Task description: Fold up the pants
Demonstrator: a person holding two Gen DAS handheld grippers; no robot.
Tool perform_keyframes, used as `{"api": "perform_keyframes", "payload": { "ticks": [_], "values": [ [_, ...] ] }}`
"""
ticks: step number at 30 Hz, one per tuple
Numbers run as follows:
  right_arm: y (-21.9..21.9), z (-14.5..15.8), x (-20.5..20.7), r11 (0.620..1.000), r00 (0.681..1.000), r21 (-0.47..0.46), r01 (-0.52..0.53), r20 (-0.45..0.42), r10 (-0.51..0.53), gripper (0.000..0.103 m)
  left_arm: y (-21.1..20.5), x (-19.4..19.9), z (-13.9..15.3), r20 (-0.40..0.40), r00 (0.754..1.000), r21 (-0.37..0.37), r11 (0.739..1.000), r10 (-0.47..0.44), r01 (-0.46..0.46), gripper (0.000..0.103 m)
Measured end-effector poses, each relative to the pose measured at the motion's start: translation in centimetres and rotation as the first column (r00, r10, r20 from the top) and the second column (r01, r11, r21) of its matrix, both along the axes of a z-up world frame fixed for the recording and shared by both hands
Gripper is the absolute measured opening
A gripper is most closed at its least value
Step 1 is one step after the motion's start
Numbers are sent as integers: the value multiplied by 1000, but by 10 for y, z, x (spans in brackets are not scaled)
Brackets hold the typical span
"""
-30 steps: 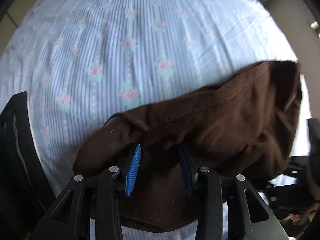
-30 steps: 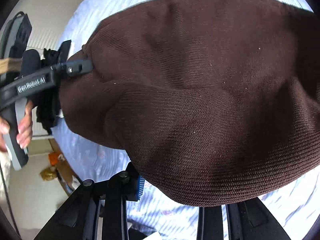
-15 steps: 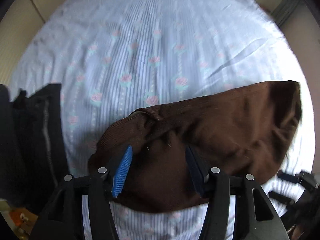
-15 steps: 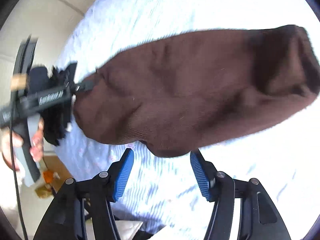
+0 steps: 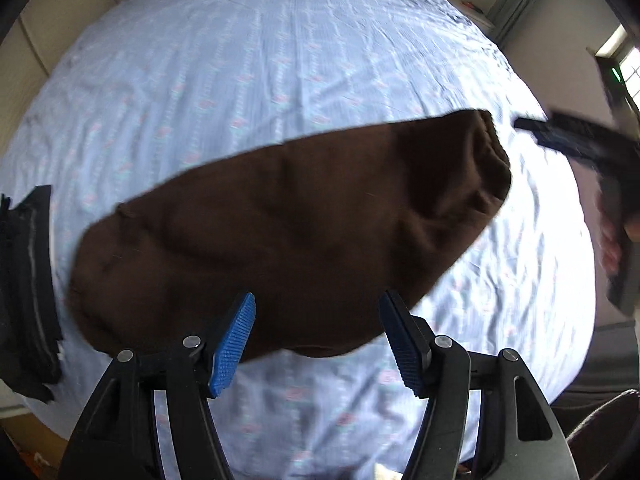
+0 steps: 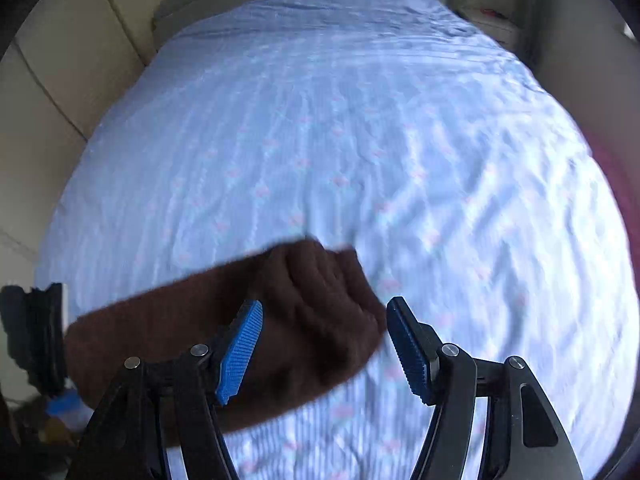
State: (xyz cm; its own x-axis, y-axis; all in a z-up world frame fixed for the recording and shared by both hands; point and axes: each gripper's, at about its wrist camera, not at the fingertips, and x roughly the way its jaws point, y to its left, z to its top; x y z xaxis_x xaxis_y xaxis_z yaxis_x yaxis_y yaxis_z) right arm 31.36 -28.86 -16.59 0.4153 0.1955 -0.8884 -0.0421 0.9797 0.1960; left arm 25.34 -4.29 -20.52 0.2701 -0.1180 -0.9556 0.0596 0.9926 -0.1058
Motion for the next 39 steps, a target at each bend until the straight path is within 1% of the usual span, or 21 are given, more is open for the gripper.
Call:
{"api": "perform_keyframes", "payload": {
  "ticks": [4,7,9,10,11,13,15,17,19,20,22,24,26,27,28,29,30,32,34,36,39],
  "values": [
    [17,-20,28,998,998,-1,-56,-15,56,66,-13,-1,0,3,1000,31,999,-16,16,64],
    [20,-45,45,995,992,-11,-99,-77,97,65,-11,2,-1,-9,1000,39,999,6,-5,64],
    [22,-62,47,993,989,-56,-102,-113,95,49,-10,5,-4,-22,999,38,999,23,-22,64],
    [20,-67,47,992,988,-87,-96,-127,85,29,-10,5,-6,-30,999,40,999,30,-29,64],
    [16,-69,48,991,988,-102,-87,-134,73,29,-10,6,-7,-37,999,44,998,35,-33,64],
    [7,-68,47,995,994,-88,-48,-107,38,29,-10,6,-9,-47,998,47,998,31,-29,64],
    [1,-78,51,996,989,-80,-49,-142,37,37,-13,6,-11,-54,998,49,999,22,-19,64],
    [2,-84,53,988,988,-136,-67,-147,47,68,-17,7,-13,-59,998,54,998,12,-9,64],
    [-4,-86,55,988,988,-141,-54,-149,33,79,-19,7,-15,-61,998,56,998,9,-6,64],
    [-7,-90,56,990,986,-133,-56,-161,34,79,-21,8,-15,-64,998,58,998,7,-4,64],
    [-14,-106,59,997,974,-62,-54,-223,39,79,-25,9,-17,-69,998,63,998,-3,8,64],
    [-21,-127,60,1000,956,-1,-30,-291,28,79,-30,11,-17,-64,998,71,997,-13,18,64],
    [-26,-138,59,999,950,36,29,-312,-16,80,-33,12,-17,-61,998,71,997,-22,26,64],
    [-27,-139,58,997,950,52,59,-311,-40,77,-34,13,-16,-57,998,68,997,-22,25,64],
    [-27,-140,57,994,948,70,81,-314,-55,63,-34,13,-16,-54,998,66,998,-20,23,64],
    [-30,-138,56,990,947,100,97,-315,-61,53,-33,12,-15,-52,998,64,998,-19,23,64],
    [-34,-133,55,988,948,113,108,-311,-69,50,-31,11,-15,-50,999,63,998,-19,22,64],
    [-41,-119,51,986,952,123,115,-298,-74,37,-28,11,-16,-43,999,63,998,-15,18,64],
    [-48,-98,44,981,958,139,139,-270,-97,32,-26,10,-18,-38,999,69,997,-13,16,64],
    [-63,-81,31,972,959,140,190,-236,-154,31,-25,7,-22,-41,999,78,997,-21,25,63],
    [-67,-79,17,976,954,93,197,-246,-169,31,-29,3,-27,-38,998,88,995,-48,51,63]
  ]
}}
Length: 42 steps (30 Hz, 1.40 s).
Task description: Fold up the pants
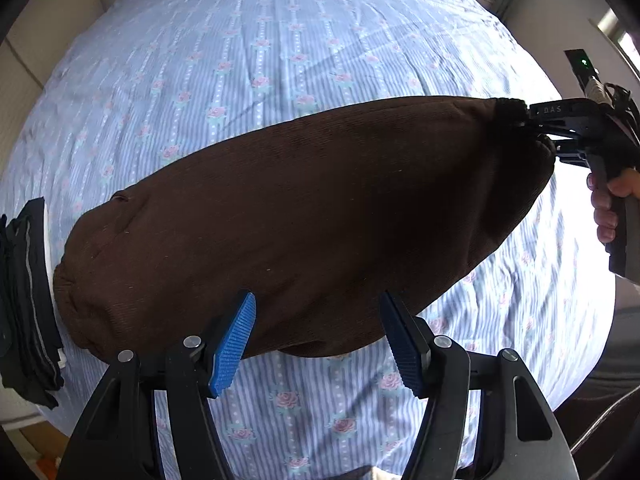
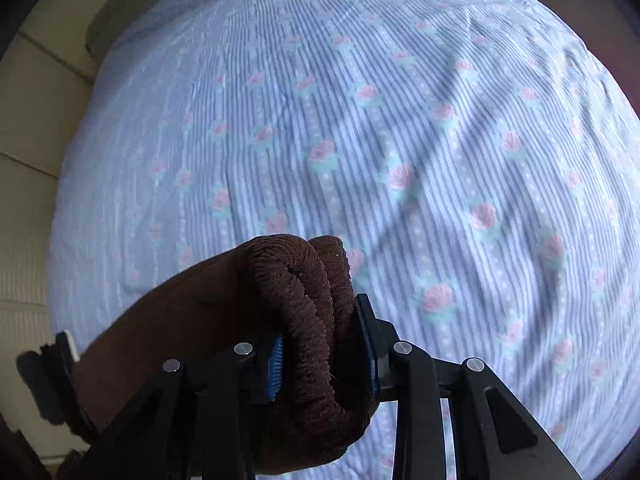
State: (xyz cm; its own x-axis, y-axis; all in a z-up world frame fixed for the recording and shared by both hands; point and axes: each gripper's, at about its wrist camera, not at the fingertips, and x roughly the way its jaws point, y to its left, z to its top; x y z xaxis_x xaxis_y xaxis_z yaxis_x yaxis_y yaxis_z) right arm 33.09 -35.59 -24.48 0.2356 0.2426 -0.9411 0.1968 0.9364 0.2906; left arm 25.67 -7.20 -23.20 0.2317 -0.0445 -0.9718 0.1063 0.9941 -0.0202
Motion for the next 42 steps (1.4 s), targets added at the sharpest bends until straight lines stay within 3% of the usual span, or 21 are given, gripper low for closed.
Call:
{"api": "perform_keyframes", "payload": {
  "ticks": [5,11,17,22,26,34,42],
  "values": [
    [1,2,-7,999,1000,21,30,1,-30,31,-4,-1,-6,-12,1000,3,1000,-16,16,63],
    [14,66,-18,996,996,60,60,66,-64,31,21,-5,16,32,998,-23,998,55,-54,63],
    [84,145,-52,997,986,79,-17,165,3,31,79,-8,57,119,980,-36,987,161,-158,63],
    [169,175,-70,987,972,89,-132,205,111,31,139,-20,83,166,945,-78,959,283,-273,63],
    [244,176,-72,966,960,118,-232,185,208,31,180,-37,94,175,922,-81,938,346,-336,63],
    [386,155,-86,906,907,89,-415,115,404,31,250,-84,93,142,905,-77,917,400,-392,63],
    [487,86,-86,839,838,25,-543,-53,544,34,300,-107,83,97,886,-92,890,454,-446,63]
  ]
}}
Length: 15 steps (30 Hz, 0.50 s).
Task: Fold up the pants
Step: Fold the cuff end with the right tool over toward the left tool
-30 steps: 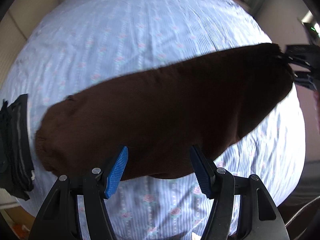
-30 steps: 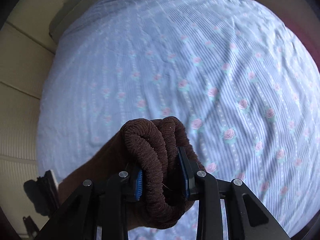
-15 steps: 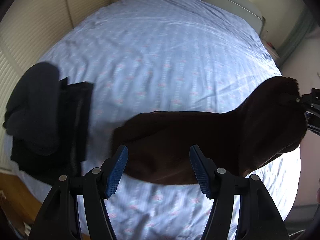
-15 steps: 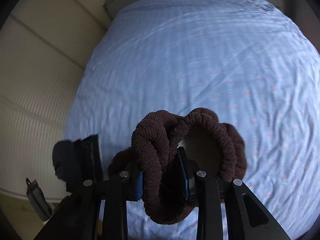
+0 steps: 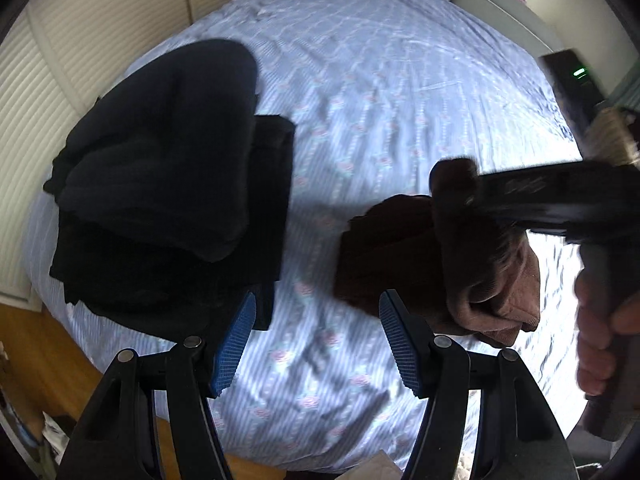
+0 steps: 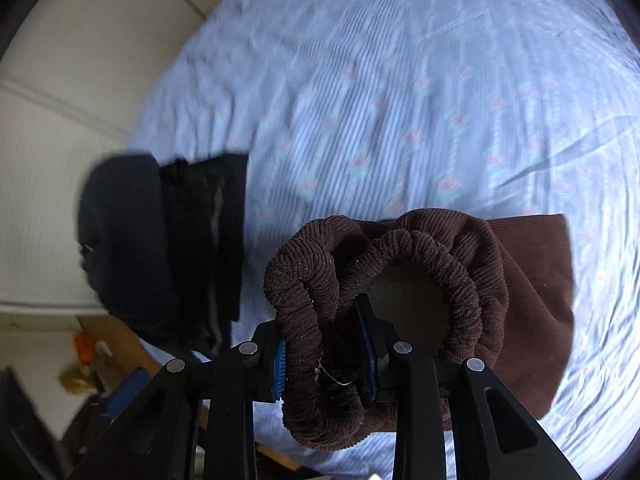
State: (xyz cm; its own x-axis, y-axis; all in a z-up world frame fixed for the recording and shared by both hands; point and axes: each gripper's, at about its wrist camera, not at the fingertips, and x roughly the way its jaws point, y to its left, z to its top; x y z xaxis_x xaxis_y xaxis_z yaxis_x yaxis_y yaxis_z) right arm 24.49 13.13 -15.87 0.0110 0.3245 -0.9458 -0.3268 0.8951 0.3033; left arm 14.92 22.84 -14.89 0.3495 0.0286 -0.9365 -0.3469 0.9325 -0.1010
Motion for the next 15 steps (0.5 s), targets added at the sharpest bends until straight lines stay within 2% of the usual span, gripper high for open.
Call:
{"api": "perform_keyframes", "payload": {
  "ticks": [3,5,6,11,13,15],
  "values": [
    [13,-19,-1,1000,999,-16,-6,-46,5,43,11,-1,-4,-9,1000,-1,1000,14,-14,64],
    [17,-22,-4,1000,998,8,-15,-69,16,67,17,0,-6,-13,1000,-5,1000,15,-15,64],
    [17,-20,-5,999,996,38,-12,-83,15,71,18,0,-6,-13,1000,-3,1000,13,-13,65],
    [6,3,-6,992,995,119,33,-94,-22,74,16,7,-1,-1,1000,22,999,-24,24,65],
    [-14,18,-11,986,996,159,49,-77,-37,74,11,9,3,19,998,20,998,-56,56,65],
    [-42,30,-15,984,997,160,77,-39,-71,74,3,12,5,39,996,13,996,-86,85,66]
  ]
}}
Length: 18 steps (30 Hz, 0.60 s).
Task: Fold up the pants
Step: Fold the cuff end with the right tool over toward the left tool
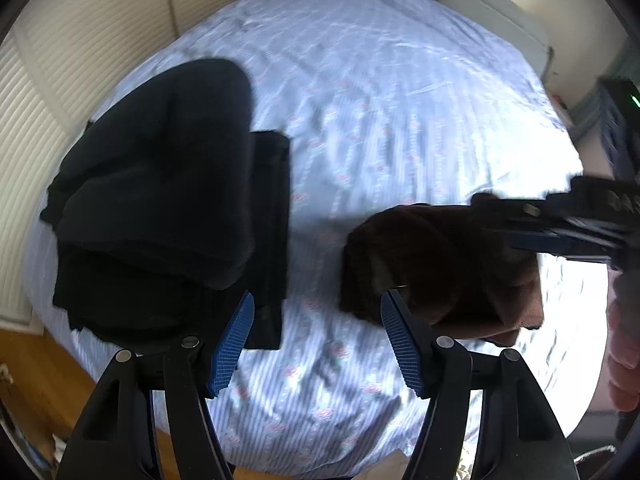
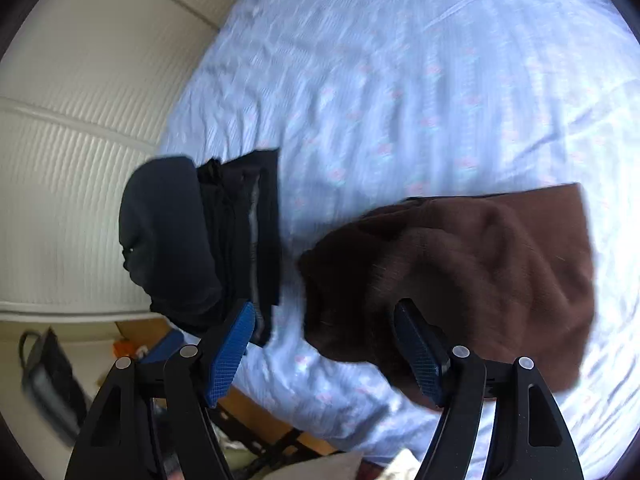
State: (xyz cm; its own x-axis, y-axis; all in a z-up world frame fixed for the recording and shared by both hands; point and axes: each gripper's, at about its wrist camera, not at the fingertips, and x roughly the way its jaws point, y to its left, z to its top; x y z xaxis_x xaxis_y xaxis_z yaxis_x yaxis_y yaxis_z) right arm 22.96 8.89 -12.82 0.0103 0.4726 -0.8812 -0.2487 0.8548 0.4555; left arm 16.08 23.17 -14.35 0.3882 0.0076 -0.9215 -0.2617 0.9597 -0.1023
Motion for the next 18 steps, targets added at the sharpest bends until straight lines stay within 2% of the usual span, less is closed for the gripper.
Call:
{"api": "perform_keyframes", "payload": {
  "ticks": [3,6,9,12,15,16,18],
  "values": [
    [-47,9,-7,994,995,-77,77,63,-73,74,-15,7,-1,21,999,-28,999,-43,44,68],
    [-96,13,-17,987,985,-36,159,72,-156,74,-34,16,-5,21,996,-64,994,-85,86,68],
    [-135,2,-29,970,972,-81,227,76,-221,74,-60,29,-10,27,988,-70,986,-151,153,68],
    [-168,-21,-40,949,959,-140,283,52,-278,74,-84,46,-18,25,979,-137,970,-201,203,69],
    [-191,-43,-48,934,944,-145,326,1,-329,74,-98,64,-29,-10,982,-212,960,-189,183,76],
    [-196,-50,-49,931,940,-148,334,-15,-340,74,-101,70,-35,-27,984,-251,954,-178,165,82],
    [-204,-61,-52,925,933,-154,349,-42,-358,74,-105,81,-46,-69,986,-281,952,-150,125,83]
  ]
}}
